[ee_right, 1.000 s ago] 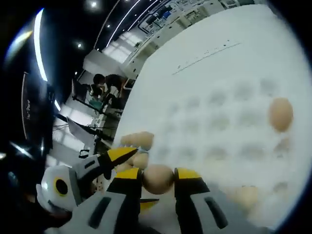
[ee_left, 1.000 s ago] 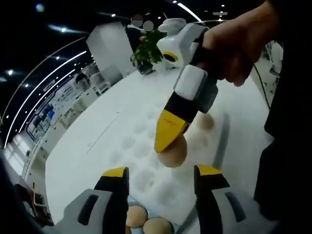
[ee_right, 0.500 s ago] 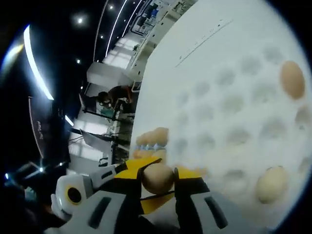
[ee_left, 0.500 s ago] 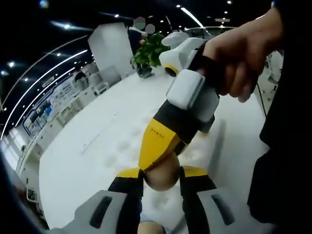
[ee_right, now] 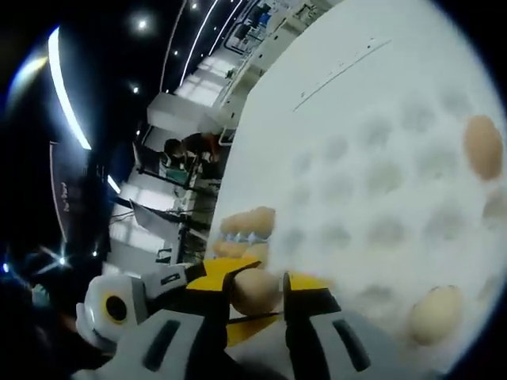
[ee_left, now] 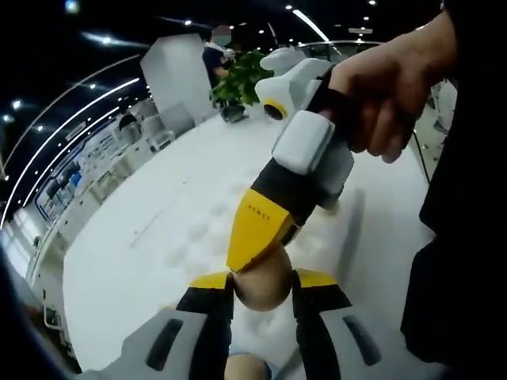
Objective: Place the egg into an empty slot of the egg tray after lifting it from the table, then release the egg inside the slot.
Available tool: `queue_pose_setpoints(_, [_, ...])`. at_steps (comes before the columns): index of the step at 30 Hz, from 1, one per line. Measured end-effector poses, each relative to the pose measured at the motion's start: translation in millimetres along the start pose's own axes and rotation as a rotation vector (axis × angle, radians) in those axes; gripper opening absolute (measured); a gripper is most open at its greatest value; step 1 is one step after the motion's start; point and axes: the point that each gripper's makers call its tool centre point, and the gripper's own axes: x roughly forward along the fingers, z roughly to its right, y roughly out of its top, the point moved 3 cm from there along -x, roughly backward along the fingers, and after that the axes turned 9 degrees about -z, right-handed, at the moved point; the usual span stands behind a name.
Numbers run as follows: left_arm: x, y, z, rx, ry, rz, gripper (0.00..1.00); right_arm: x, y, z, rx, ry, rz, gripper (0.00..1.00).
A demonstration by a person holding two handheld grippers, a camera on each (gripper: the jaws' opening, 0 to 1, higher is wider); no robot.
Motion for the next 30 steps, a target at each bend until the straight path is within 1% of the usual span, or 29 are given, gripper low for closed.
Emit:
queue_pose_setpoints(5, [-3,-7.8,-6.9,-0.018,0.014,-0.016,0.29,-7,7.6,11,-0.048,-0.059,0.018,0.28])
queue_pose_setpoints(6, [-4,-9.9,-9.0,-0.028,0.018,-0.020,0.29,-9,9.3,17,-0.063,-0.094,0.020,0.28])
queue_pose_setpoints(8, [-4,-13.1,-12.3,-0.040,0.024,-0.023,0.29,-11,10.4,26,-0.094,-0.135,0.015,0.28])
queue_pose_setpoints(9, [-4,-14.7,-13.4,-0.042,0.026,-0.027,0.29,-12,10.3,28,-0.092,-0.142,0.014,0.28])
queue_pose_setpoints(11, [-4,-17.0,-15.3,-0.044,0.031,-0.034,0.29,-14,8.5,35,-0.122,-0.187,0.000,0.28])
queue_pose_setpoints(12, [-5,-17.9,-16.8,-0.049,0.034,-0.035,0.29,-16,7.0,39,-0.153,-0.217,-0.018,0.28])
queue_pose_setpoints(14, [-5,-19.1,-18.8,-0.058,0.037,-0.034,0.29,-17,0.8,50,-0.220,-0.301,-0.069,0.30])
queue_pose_setpoints(15, [-4,-21.3,-19.1,-0.063,0.032,-0.045,0.29,-18,-5.1,60,-0.304,-0.375,-0.132,0.31])
queue_pose_setpoints(16, [-3,-22.4,-19.4,-0.061,0.034,-0.051,0.29,-18,-7.9,63,-0.378,-0.396,-0.164,0.28])
queue_pose_setpoints(17, [-3,-23.1,-20.3,-0.058,0.038,-0.054,0.29,-15,-2.1,59,-0.476,-0.400,-0.139,0.27])
queue_pose_setpoints(18, [-3,-23.4,-21.2,-0.060,0.039,-0.054,0.29,-16,-5.8,59,-0.499,-0.421,-0.169,0.27])
queue_pose_setpoints(19, [-4,-23.4,-22.2,-0.067,0.040,-0.052,0.29,-13,-8.2,57,-0.533,-0.428,-0.193,0.27])
queue_pose_setpoints(20, [-5,-23.1,-23.5,-0.076,0.045,-0.048,0.29,-11,-7.9,58,-0.579,-0.442,-0.220,0.27])
queue_pose_setpoints(21, [-7,-23.1,-25.0,-0.078,0.049,-0.046,0.29,-7,-9.6,60,-0.668,-0.463,-0.268,0.27])
queue_pose_setpoints(23, [-7,-24.5,-26.7,-0.083,0.054,-0.048,0.29,-5,-10.5,63,-0.790,-0.493,-0.342,0.27])
queue_pose_setpoints(24, [-8,-25.6,-27.8,-0.087,0.058,-0.051,0.29,-3,-10.7,60,-0.803,-0.493,-0.352,0.27])
queue_pose_setpoints(25, [-9,-26.9,-28.8,-0.090,0.061,-0.052,0.29,-3,-11.0,60,-0.768,-0.500,-0.355,0.27])
queue_pose_setpoints(26, [-10,-28.8,-30.5,-0.096,0.064,-0.052,0.29,-3,-9.1,62,-0.731,-0.493,-0.353,0.27])
queue_pose_setpoints(30, [-19,-34.7,-38.9,-0.126,0.089,-0.054,0.29,-5,-8.8,64,-0.710,-0.469,-0.347,0.27])
